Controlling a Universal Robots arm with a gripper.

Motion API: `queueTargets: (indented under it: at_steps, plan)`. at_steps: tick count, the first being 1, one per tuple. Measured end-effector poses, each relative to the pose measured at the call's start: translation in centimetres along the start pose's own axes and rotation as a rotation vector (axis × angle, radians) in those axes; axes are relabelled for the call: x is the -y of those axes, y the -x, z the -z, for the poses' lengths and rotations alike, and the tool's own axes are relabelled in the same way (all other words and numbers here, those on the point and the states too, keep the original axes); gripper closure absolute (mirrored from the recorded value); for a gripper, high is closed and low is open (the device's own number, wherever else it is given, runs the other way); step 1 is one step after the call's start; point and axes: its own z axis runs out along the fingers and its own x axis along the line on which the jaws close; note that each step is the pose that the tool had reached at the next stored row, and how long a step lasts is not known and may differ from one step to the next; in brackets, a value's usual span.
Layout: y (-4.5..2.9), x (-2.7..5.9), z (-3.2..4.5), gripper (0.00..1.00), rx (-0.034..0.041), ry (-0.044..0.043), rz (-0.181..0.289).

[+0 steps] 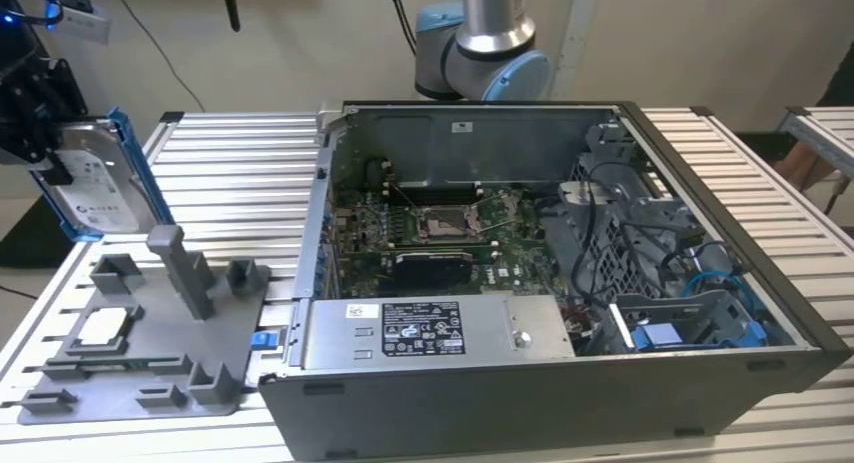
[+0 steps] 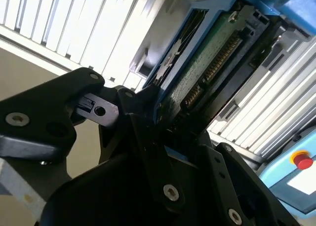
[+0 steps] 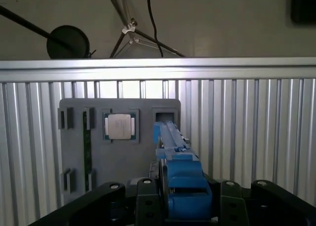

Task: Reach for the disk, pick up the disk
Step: 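Pick up the disk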

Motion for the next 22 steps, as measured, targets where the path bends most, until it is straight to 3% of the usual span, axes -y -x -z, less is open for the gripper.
queueTargets:
  at_steps: [16, 22]
  plan:
    - [0.05, 0.04, 2.33, 1.00, -0.0020, -0.0001, 0.000]
    - [0.07, 0.06, 3.67, 1.00, -0.0027, 0.0000, 0.000]
